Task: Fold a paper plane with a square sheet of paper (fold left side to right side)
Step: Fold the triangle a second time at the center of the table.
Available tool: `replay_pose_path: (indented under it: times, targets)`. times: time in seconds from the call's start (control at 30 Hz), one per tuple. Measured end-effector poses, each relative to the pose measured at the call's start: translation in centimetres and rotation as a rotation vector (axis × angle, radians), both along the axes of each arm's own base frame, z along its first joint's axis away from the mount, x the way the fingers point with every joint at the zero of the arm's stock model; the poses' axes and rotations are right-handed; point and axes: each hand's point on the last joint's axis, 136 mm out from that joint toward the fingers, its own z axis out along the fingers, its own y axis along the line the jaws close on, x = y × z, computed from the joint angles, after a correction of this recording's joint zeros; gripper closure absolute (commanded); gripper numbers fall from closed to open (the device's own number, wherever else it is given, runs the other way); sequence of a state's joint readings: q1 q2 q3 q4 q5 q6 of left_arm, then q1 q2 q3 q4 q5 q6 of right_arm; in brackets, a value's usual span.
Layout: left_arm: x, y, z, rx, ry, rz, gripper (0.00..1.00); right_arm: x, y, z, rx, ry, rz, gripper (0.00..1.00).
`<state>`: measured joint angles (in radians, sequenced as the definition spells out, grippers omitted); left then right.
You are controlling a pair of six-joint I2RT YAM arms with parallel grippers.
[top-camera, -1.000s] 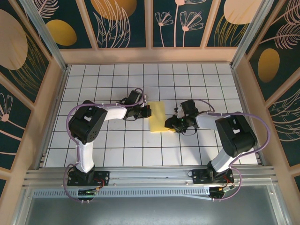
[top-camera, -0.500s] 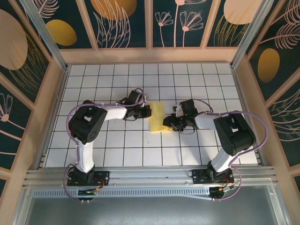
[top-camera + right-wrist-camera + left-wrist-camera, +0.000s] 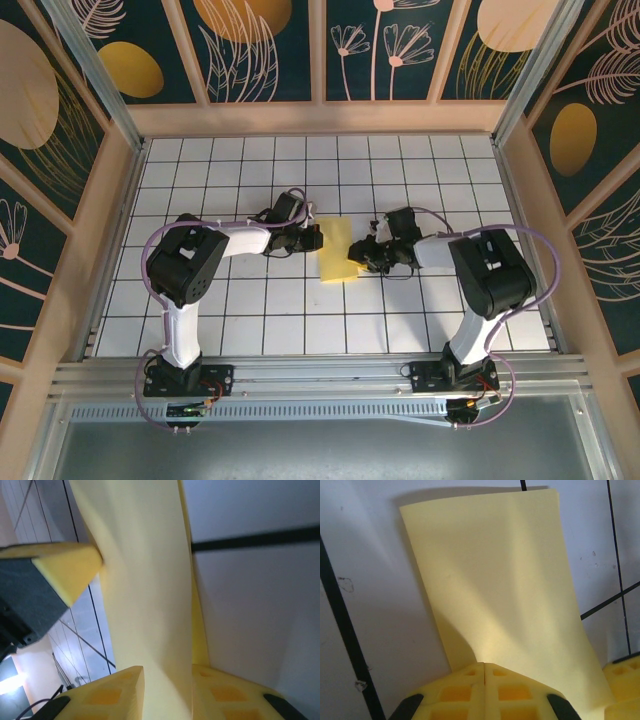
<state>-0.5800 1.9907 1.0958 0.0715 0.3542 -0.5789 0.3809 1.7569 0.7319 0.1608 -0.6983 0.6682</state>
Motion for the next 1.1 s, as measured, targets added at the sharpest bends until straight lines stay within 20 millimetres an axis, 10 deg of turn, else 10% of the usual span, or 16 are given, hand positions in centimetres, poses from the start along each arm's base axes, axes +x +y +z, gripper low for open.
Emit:
replay_pose_path:
  times: [0.53,0.77,0.93,1.1]
  targets:
    - [0.2,0.3,0.6,0.019,-0.032,-0.007,0.77,2.8,-0.4,0.1,-0.002,-0.045,-0.001,1.00]
    - [0.8,1.4,6.4,0.020,-0.192,0.014,0.64,2.4,-0.5,-0.1,-0.011,-0.027,0.001,1.00]
    - [-1.8,2.2,10.9,0.005,-0.344,-0.007,0.57,2.3,-0.6,0.7,-0.007,-0.025,-0.011,1.00]
    - [-5.9,0.4,10.7,0.046,-0.418,-0.114,0.51,2.4,-0.5,1.2,0.004,-0.015,-0.029,1.00]
